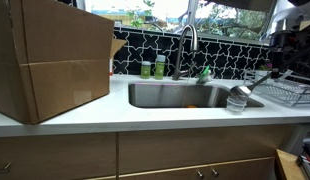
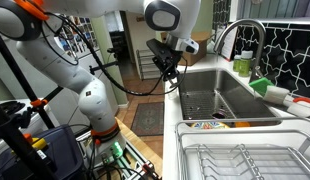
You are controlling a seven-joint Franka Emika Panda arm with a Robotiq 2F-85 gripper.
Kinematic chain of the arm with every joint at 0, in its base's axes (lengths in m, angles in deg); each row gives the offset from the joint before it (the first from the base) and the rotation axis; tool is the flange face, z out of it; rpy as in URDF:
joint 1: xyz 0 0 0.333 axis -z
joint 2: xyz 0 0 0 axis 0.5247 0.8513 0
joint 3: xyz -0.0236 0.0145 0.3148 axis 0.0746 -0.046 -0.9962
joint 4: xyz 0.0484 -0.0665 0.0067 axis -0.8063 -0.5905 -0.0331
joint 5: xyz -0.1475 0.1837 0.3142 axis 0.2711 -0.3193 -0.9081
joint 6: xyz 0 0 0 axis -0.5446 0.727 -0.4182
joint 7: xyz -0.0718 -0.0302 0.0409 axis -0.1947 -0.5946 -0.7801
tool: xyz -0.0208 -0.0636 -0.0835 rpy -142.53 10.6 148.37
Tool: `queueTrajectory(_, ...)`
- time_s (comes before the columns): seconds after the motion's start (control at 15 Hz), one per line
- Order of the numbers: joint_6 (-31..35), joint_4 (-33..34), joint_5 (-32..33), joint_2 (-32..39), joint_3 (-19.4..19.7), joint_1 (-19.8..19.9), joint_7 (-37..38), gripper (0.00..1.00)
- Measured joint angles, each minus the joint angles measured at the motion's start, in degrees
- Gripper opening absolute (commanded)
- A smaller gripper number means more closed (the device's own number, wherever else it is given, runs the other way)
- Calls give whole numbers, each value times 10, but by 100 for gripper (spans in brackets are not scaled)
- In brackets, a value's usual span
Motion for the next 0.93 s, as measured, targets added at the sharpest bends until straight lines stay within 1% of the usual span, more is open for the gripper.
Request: queueTrajectory(0.93, 36, -20, 19, -23, -7, -10, 0, 2)
